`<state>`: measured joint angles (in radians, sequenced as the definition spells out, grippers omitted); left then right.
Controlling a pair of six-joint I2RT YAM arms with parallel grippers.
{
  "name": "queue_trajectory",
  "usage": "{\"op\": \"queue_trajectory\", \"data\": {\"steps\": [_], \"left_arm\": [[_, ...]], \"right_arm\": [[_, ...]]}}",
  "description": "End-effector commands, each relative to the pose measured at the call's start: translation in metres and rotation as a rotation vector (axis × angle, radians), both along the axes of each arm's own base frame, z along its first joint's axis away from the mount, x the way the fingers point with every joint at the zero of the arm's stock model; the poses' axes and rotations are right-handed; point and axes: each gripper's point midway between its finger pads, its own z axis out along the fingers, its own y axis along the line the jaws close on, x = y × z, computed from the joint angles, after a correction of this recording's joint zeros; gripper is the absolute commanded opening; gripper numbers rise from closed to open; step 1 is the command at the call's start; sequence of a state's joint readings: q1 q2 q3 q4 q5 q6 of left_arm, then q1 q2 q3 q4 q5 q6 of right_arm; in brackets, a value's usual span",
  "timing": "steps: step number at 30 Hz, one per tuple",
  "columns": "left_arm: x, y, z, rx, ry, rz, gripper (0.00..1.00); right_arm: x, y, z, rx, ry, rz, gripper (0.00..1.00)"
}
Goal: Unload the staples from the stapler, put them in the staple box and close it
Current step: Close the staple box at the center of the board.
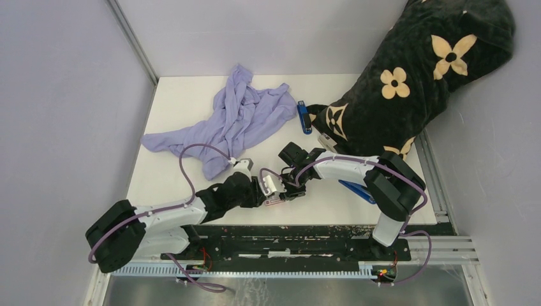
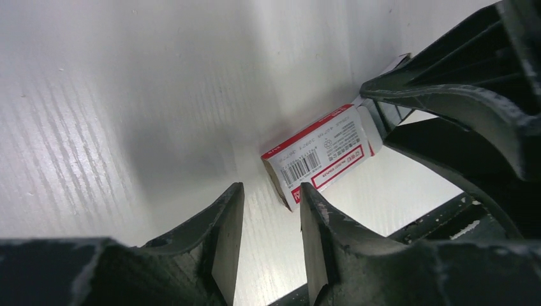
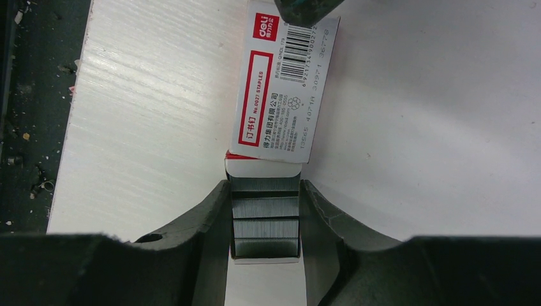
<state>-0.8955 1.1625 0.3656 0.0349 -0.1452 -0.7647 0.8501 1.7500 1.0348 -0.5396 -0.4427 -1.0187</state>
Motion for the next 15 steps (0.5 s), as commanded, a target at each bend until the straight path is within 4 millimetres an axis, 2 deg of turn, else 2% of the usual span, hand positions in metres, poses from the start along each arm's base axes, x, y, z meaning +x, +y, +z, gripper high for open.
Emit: {"op": "queue_trajectory", "data": {"steps": [1,6,12,15], "left_arm": [[0.007,-0.001,0.023,-0.071,-0.088,-0.018,0.47],[0.014,0.0,0.032,-0.14,-0.131,-0.001,0.53],[0.016,-0.01,0.02,-0.218,-0.06,0.012,0.42],[0.015,-0.016,0.015,-0.243,-0.032,0.007,0.41]], "right_arm": [[0.004,0.01,0.004,0.019,0.0,0.014,0.36],[0.004,0.012,0.004,0.02,0.014,0.007,0.36],[0.004,0.012,0.003,0.016,0.016,0.005,0.36],[0.005,0.012,0.004,0.016,0.015,0.004,0.36]]}}
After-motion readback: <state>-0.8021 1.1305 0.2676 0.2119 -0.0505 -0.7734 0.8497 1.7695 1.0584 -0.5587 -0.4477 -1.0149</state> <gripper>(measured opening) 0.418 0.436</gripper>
